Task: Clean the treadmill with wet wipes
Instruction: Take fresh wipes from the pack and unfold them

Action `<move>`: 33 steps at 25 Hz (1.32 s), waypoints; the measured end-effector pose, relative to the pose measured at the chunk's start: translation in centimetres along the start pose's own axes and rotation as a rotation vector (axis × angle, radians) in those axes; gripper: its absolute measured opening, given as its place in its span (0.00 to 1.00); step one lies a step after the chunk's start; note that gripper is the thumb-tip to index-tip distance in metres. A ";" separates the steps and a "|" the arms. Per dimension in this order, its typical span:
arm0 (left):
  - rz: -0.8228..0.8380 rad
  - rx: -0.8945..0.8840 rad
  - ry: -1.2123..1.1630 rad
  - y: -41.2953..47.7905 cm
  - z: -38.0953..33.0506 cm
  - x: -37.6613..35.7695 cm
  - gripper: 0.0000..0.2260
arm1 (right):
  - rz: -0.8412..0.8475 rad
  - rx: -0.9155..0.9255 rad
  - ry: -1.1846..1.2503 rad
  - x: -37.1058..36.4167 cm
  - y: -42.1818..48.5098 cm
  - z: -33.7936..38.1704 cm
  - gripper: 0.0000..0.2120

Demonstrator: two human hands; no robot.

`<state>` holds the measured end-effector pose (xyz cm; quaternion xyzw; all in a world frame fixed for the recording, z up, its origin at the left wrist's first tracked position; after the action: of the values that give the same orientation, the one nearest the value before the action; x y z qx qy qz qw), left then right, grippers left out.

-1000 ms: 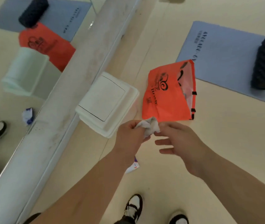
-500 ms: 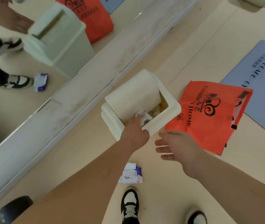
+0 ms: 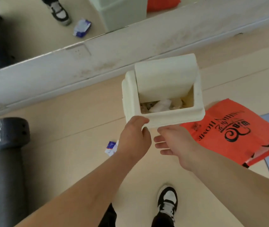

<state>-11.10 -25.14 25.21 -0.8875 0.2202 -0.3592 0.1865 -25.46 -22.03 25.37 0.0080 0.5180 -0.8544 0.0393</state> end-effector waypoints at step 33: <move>0.015 0.600 -0.744 -13.1 40.6 -14.1 0.14 | 0.046 0.024 -0.441 -21.9 26.8 -25.2 0.01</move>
<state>12.41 0.21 -3.52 -0.8611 0.0316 -0.0634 0.5035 -2.31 -10.74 -8.81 -0.1667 0.4862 -0.8406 0.1707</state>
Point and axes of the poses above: each hand's wrist, its own y-axis towards the middle knuckle, its own x-axis out of the back of the hand, z = x × y, the point moved 5 cm from there along y, towards the middle knuckle, and after that the axes turned 12 degrees about z, right-handed, at the moved point
